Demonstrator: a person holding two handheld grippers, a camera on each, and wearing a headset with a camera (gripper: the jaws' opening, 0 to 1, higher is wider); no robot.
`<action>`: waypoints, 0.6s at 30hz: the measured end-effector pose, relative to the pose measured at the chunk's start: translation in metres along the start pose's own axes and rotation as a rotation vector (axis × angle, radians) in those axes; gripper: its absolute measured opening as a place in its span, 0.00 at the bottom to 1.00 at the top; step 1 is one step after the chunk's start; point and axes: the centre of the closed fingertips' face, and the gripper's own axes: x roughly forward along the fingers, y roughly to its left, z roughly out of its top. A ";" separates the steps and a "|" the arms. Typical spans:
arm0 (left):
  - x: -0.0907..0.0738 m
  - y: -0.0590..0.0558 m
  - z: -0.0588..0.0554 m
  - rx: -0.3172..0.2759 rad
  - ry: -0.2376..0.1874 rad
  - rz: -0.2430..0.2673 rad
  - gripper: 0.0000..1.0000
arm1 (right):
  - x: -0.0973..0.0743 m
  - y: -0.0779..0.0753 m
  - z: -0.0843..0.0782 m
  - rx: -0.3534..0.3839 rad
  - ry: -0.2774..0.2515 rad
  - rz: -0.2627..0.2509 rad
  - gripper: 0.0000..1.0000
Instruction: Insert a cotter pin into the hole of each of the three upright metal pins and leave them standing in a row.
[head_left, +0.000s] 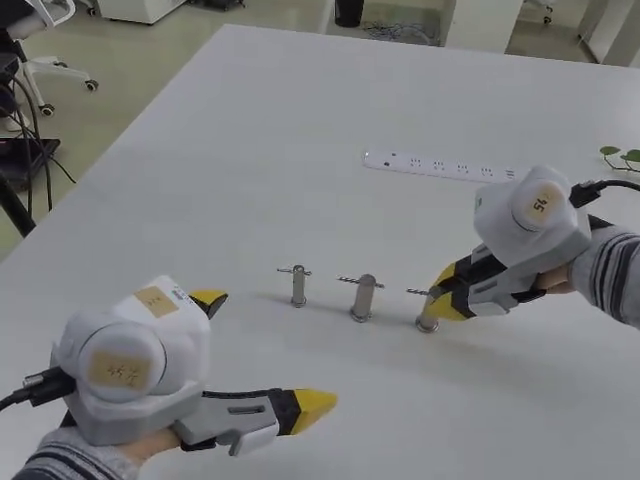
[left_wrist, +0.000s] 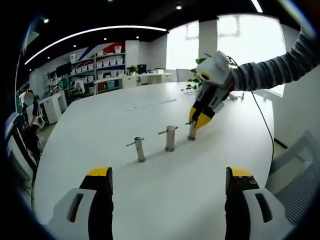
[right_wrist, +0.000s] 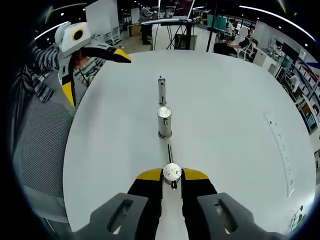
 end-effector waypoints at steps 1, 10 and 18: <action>0.000 0.000 0.000 -0.001 0.001 -0.001 0.93 | 0.000 0.000 0.000 0.001 -0.001 0.002 0.08; 0.000 0.002 -0.002 -0.009 0.016 -0.003 0.94 | -0.001 0.001 -0.002 -0.033 -0.006 0.007 0.09; 0.000 0.004 -0.006 -0.009 0.037 -0.005 0.94 | 0.002 0.001 -0.003 -0.121 0.025 0.024 0.09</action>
